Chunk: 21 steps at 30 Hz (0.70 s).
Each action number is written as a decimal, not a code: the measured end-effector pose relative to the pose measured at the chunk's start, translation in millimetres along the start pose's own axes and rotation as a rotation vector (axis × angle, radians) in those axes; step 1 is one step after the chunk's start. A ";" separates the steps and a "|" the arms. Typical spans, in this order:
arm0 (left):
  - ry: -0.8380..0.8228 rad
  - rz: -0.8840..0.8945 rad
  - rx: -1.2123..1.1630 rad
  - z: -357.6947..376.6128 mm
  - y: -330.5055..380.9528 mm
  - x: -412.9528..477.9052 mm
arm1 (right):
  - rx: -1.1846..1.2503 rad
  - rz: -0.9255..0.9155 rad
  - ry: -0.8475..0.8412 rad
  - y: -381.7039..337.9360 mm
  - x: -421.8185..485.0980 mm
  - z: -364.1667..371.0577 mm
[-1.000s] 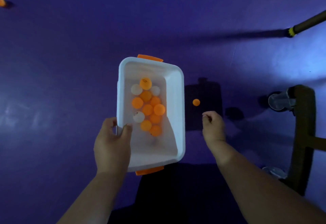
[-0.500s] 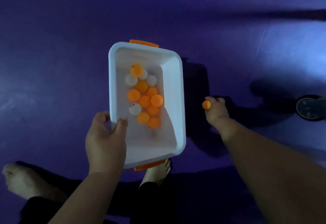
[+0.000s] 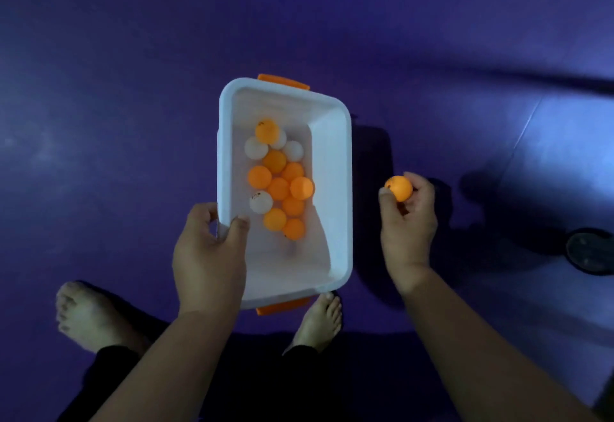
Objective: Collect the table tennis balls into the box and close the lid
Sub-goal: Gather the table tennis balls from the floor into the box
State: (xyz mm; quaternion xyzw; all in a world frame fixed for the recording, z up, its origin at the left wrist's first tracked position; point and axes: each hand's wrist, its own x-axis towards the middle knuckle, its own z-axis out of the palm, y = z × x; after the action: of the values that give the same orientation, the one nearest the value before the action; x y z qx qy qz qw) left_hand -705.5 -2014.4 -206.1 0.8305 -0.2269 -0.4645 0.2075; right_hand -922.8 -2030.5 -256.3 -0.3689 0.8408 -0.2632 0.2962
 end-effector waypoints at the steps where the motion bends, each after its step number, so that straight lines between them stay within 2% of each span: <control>1: 0.006 -0.012 -0.022 -9.1 3.8 2.7 | 0.029 -0.047 -0.024 -24.0 -11.7 4.3; 8: 0.028 -0.036 -0.115 -101.9 30.6 33.3 | -0.099 -0.346 -0.367 -162.7 -79.5 63.6; 14: 0.094 -0.065 -0.188 -229.9 47.0 62.7 | -0.058 -0.290 -0.374 -276.6 -123.7 126.9; 21: 0.243 -0.157 -0.304 -377.1 49.8 86.6 | -0.010 -0.202 -0.478 -390.5 -197.1 199.0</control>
State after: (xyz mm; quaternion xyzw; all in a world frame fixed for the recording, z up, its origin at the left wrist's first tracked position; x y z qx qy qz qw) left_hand -347.9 -2053.7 -55.1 0.8546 -0.0622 -0.4047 0.3194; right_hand -494.8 -2152.3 -74.7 -0.5042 0.7072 -0.1925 0.4567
